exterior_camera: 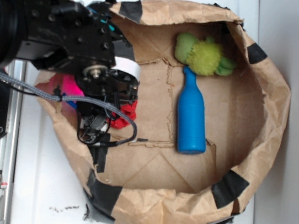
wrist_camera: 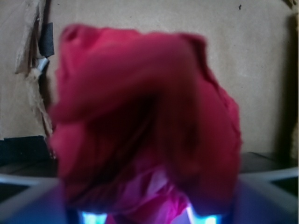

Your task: Grab the red paper.

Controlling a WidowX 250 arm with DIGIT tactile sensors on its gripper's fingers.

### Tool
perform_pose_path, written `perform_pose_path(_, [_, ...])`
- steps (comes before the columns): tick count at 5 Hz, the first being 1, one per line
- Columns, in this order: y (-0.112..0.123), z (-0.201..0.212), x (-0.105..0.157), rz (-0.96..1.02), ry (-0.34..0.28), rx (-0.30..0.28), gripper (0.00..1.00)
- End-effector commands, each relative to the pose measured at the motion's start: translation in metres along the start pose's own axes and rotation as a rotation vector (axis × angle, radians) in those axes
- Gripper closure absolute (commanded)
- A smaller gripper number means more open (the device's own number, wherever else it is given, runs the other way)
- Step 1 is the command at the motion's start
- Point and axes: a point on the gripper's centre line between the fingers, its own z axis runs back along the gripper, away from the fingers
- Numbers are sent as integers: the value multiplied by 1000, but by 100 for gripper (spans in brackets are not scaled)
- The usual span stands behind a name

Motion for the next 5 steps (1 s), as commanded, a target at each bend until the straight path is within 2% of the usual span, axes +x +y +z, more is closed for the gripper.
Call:
perform_pose_path(1, [-7,78,42,46,-108,-7,100])
perform_pose_path(2, [-24,129,61,86,-152,18,100])
perform_pose_path(3, [-34,168,67,98,-180,75,100])
perform_pose_path(4, [-37,176,54,93,-198,79,100])
perform_pose_path(5, [-40,182,43,88,-195,48,100])
